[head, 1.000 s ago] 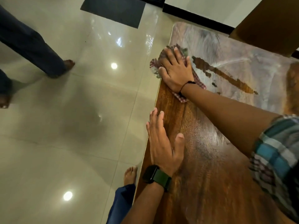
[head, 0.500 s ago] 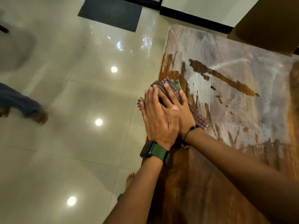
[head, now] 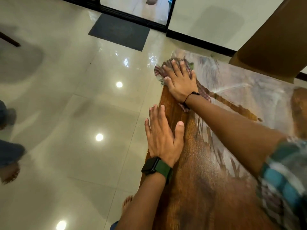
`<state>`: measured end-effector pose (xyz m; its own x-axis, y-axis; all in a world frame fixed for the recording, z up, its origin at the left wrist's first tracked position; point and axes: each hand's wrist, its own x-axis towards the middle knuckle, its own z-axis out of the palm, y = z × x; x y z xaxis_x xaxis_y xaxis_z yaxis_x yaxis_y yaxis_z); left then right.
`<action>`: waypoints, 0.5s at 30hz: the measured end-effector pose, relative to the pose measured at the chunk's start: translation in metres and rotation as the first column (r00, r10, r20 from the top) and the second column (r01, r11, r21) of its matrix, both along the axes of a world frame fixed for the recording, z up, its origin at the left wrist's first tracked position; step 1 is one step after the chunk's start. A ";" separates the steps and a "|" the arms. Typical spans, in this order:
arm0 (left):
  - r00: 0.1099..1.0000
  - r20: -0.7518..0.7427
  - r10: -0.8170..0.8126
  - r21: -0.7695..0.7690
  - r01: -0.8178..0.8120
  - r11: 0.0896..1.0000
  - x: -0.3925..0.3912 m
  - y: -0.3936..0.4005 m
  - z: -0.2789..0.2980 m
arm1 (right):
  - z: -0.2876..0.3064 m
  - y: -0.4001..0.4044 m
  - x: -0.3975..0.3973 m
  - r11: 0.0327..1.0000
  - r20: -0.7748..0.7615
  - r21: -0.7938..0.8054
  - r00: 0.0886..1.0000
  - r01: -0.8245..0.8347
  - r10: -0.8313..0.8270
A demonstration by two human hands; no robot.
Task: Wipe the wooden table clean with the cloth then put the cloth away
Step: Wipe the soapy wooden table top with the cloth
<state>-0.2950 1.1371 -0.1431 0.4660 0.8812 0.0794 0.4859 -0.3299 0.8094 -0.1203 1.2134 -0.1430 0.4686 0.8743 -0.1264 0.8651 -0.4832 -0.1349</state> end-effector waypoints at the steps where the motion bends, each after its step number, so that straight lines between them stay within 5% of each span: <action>1: 0.999 -0.029 -0.015 -0.005 0.015 1.000 0.004 0.003 0.001 | 0.000 -0.018 -0.013 1.000 0.018 -0.022 1.000 -0.016 0.016; 7: 0.994 -0.110 -0.016 0.006 0.017 1.000 0.026 0.017 0.007 | -0.016 -0.125 -0.078 0.987 0.110 0.051 0.983 -0.150 0.144; 11: 0.991 -0.127 -0.048 0.073 0.058 0.996 0.028 0.013 0.001 | -0.017 -0.100 -0.050 0.978 0.122 0.009 0.971 -0.210 0.207; 15: 0.982 -0.154 -0.113 0.087 0.128 0.988 0.030 0.011 -0.005 | -0.010 -0.043 -0.001 0.996 0.079 -0.017 0.993 -0.083 0.084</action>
<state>-0.2653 1.1482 -0.1481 0.5811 0.8095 0.0834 0.5498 -0.4660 0.6932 -0.1208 1.1705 -0.1530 0.4029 0.9094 -0.1035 0.9102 -0.4099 -0.0583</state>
